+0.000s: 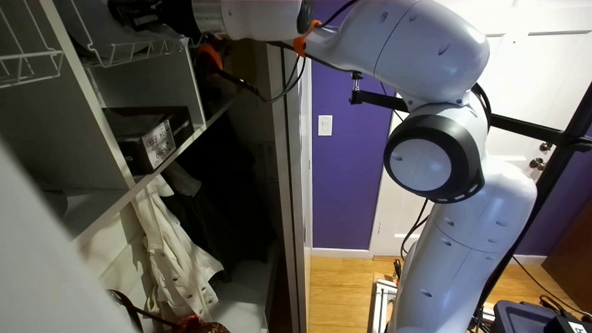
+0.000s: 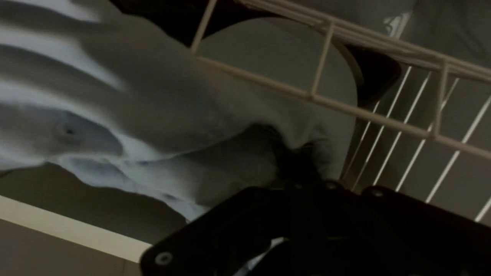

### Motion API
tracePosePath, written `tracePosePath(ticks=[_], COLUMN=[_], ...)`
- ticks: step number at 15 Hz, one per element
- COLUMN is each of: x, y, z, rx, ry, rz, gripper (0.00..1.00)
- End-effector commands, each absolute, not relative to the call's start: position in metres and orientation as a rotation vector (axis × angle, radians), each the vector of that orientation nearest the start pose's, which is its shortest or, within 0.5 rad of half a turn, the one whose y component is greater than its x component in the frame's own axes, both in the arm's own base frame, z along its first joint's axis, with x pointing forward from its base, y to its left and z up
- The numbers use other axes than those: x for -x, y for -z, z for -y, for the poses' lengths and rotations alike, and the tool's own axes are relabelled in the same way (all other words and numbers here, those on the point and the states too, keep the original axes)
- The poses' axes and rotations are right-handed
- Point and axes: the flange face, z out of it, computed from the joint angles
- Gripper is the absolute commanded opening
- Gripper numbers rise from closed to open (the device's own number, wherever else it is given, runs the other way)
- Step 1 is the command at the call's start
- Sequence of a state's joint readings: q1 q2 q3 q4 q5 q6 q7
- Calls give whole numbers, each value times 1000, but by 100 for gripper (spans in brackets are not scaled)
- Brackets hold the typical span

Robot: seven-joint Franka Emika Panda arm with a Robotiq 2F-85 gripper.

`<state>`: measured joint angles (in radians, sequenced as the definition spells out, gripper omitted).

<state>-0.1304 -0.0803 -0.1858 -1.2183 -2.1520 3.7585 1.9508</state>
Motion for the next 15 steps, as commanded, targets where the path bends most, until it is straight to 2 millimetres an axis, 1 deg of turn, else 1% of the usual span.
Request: tracePosePath(ticks=[1, 4, 6, 7, 8, 10, 11, 15], x=[-462, -466, -465, -464, -460, -446, -440, -406], y=[-841, -839, -840, -841, -843, -846, -847, -855], z=[24, 20, 22, 22, 24, 27, 28, 35], rx=[2115, 2113, 2122, 2123, 2129, 2154, 2165, 2256], ry=[2354, 2338, 2339, 2341, 2340, 2316, 2303, 2216], rz=[616, 636, 640, 641, 642, 663, 673, 726], gripper=[0, 0, 0, 3, 27, 32, 37, 66])
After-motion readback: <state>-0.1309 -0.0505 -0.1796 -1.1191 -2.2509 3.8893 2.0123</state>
